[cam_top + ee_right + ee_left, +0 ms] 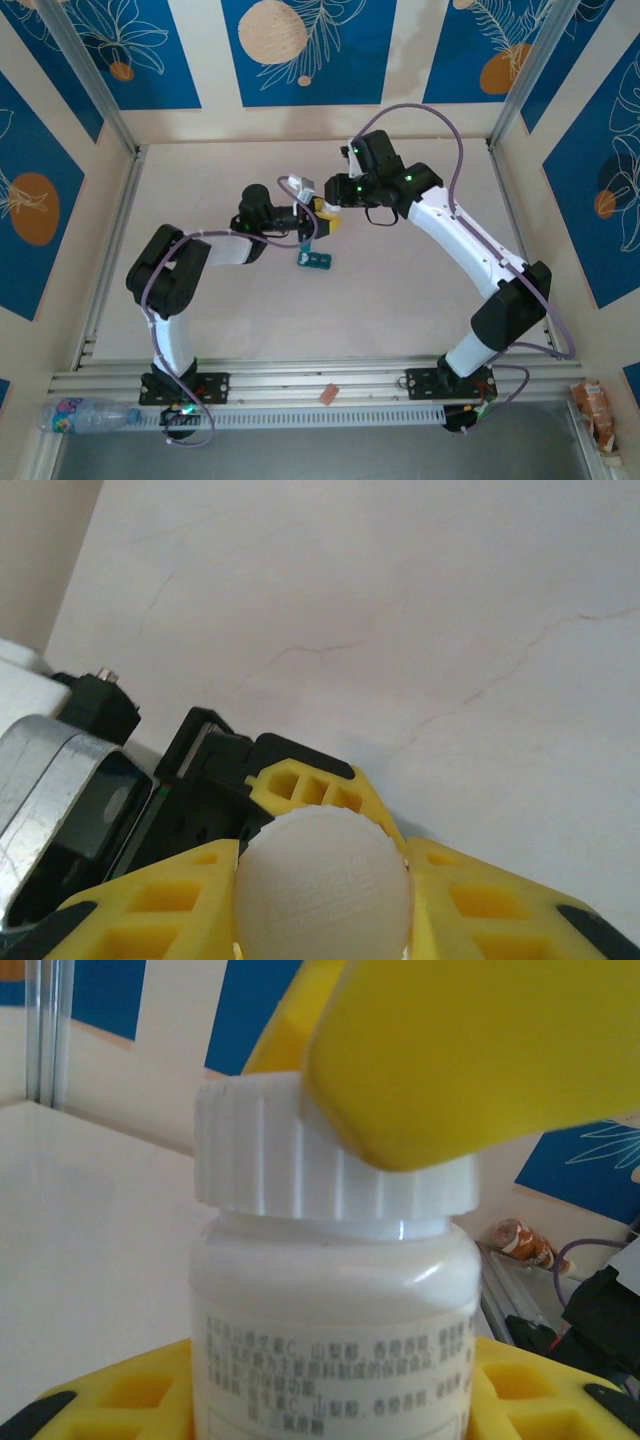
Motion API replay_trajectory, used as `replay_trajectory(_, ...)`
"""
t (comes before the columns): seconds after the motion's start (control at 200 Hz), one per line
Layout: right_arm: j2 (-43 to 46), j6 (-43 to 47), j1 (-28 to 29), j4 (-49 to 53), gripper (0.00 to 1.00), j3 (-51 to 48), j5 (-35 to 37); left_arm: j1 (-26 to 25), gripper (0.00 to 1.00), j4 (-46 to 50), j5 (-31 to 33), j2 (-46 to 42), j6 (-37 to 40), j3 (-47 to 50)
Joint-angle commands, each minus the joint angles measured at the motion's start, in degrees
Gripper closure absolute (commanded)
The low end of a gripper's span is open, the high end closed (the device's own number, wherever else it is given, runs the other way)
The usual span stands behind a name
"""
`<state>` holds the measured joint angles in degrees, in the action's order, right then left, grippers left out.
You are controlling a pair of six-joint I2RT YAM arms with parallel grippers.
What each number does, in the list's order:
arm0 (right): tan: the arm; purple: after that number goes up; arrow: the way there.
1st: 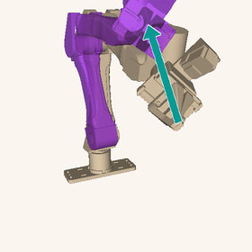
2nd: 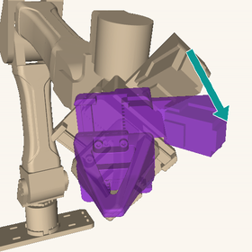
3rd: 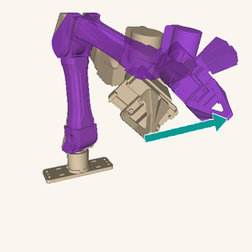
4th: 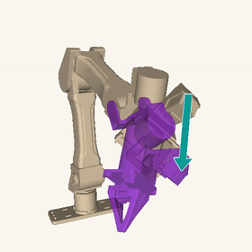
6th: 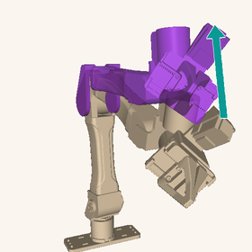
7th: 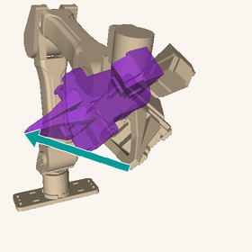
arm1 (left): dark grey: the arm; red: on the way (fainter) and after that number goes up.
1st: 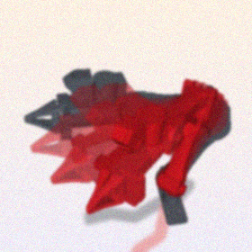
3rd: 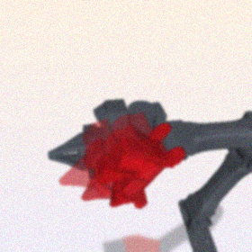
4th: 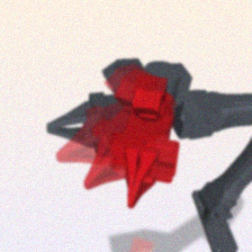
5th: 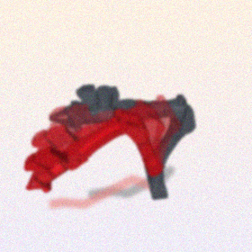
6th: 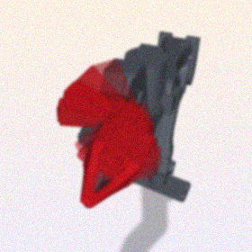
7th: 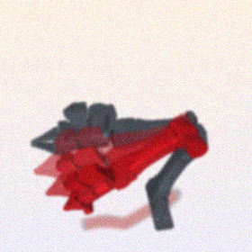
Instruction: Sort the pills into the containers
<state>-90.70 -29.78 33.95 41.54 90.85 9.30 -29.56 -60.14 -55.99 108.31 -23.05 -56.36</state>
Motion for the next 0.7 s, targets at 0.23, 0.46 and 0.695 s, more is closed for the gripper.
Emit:
replay_trajectory(0.23,-2.19,-5.55,1.51,-0.38,0.66,0.39,-2.19,-1.27,1.0,-8.4,-0.77,-1.53,0.58,-1.99)
replay_trajectory(0.46,2.21,2.21,-3.71,1.45,0.35,5.15,-7.61,-1.29,1.0,-8.5,-0.69,-1.35,0.55,-2.0)
replay_trajectory(0.695,6.13,20.75,-8.79,0.21,0.25,4.49,-19.11,-1.3,1.0,-8.42,-0.7,-1.61,0.37,-2.09)
